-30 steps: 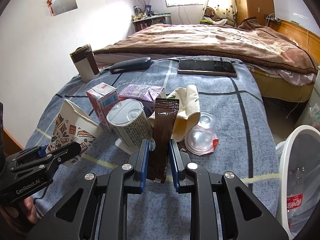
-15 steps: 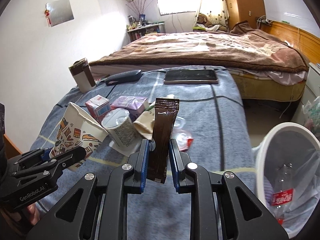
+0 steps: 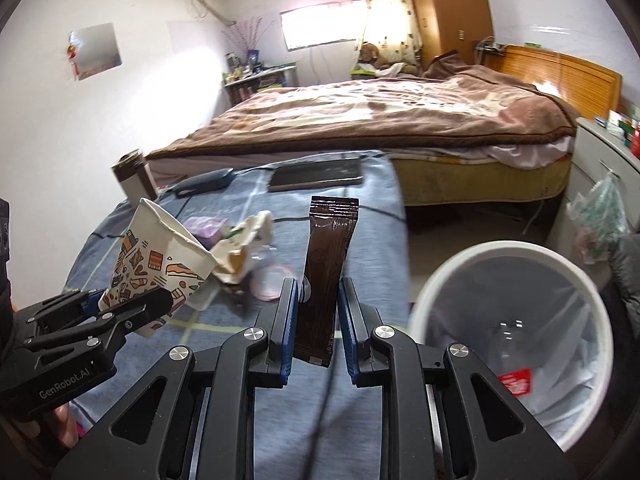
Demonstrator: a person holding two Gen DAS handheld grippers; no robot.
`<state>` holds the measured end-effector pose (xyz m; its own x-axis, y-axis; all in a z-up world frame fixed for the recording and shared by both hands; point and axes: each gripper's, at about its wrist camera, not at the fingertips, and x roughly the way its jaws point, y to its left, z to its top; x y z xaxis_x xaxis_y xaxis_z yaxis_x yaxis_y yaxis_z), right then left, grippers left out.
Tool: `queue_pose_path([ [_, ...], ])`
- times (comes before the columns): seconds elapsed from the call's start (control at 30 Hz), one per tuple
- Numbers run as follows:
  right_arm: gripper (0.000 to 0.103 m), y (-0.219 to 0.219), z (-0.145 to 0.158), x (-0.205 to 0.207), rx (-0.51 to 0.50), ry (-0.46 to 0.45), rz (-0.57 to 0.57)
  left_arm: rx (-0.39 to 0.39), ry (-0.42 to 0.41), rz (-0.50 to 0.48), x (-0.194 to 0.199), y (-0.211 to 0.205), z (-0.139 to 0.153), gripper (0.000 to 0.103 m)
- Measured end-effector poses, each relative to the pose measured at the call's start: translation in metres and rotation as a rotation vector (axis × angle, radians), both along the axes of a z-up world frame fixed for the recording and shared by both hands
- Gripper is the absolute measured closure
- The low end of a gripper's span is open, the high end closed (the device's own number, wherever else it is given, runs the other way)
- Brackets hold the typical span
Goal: Collect trash
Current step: 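Carry the paper cup and brown wrapper over the white bin and open both grippers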
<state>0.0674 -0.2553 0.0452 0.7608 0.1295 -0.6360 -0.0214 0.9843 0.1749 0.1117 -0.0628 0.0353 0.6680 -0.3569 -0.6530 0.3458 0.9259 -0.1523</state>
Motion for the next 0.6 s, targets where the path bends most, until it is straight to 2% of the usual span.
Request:
queue_pose_path([
  [0.6, 0.08, -0.077, -0.003, -0.025, -0.008, 0.007, -0.18, 0.035, -0.025, -0.21, -0.006, -0.11, 0.006, 0.064],
])
